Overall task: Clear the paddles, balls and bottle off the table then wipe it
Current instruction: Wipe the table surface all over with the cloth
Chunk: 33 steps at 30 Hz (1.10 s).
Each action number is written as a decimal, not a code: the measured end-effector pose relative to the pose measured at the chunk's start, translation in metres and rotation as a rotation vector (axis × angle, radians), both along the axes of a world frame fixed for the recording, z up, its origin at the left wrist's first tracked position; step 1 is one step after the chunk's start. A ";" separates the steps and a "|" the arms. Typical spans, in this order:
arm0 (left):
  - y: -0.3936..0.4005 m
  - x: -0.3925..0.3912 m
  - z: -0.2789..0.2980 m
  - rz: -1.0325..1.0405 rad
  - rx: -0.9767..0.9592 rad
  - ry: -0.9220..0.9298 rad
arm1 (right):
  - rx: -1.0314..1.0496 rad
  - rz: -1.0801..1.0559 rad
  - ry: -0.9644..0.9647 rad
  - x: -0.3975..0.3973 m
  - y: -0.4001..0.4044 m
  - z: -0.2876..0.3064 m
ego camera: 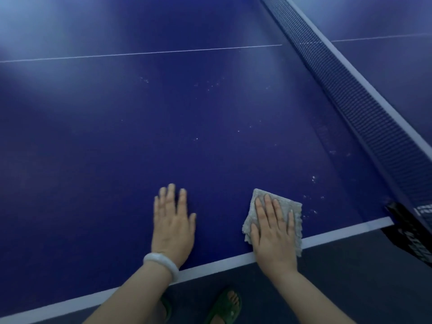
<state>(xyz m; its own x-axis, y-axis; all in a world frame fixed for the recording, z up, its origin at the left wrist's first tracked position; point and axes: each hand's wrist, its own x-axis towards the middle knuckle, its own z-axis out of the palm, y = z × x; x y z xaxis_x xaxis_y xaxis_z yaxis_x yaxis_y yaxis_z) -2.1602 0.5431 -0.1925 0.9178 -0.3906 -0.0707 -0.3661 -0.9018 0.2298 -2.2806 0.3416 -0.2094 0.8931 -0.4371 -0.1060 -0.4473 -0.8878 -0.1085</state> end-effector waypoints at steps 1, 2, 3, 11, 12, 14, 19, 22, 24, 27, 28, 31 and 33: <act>-0.015 -0.003 0.000 -0.079 -0.009 -0.016 | -0.004 -0.002 -0.005 0.000 0.000 0.000; -0.032 -0.004 0.001 -0.116 -0.018 -0.020 | -0.007 -0.002 -0.012 0.000 0.000 0.001; -0.049 -0.003 0.001 -0.113 -0.025 -0.007 | -0.007 -0.002 -0.021 0.000 0.001 0.002; -0.131 0.001 -0.012 0.195 0.080 0.089 | 0.038 0.037 -0.047 -0.011 -0.007 -0.001; -0.130 -0.001 -0.014 0.206 0.090 0.072 | 0.040 0.067 -0.055 -0.018 -0.011 -0.003; -0.130 -0.001 -0.018 0.215 0.108 0.055 | 0.029 0.101 -0.048 -0.031 -0.027 -0.006; -0.134 0.000 -0.020 0.231 0.145 0.052 | 0.038 -0.360 0.067 -0.019 -0.077 -0.001; -0.135 0.000 -0.020 0.230 0.154 0.048 | 0.096 -0.419 0.038 0.014 -0.065 0.005; -0.134 -0.001 -0.021 0.225 0.164 0.040 | 0.099 -0.178 -0.005 0.022 -0.042 0.006; -0.133 -0.002 -0.022 0.219 0.166 0.032 | 0.079 0.196 -0.045 -0.004 -0.038 0.004; -0.133 -0.002 -0.022 0.219 0.167 0.033 | 0.070 0.211 -0.041 -0.015 -0.053 0.003; -0.133 -0.001 -0.021 0.221 0.182 0.040 | 0.030 -0.092 -0.003 -0.039 -0.115 -0.001; -0.133 -0.001 -0.019 0.222 0.188 0.040 | 0.045 -0.379 0.033 -0.033 -0.145 0.002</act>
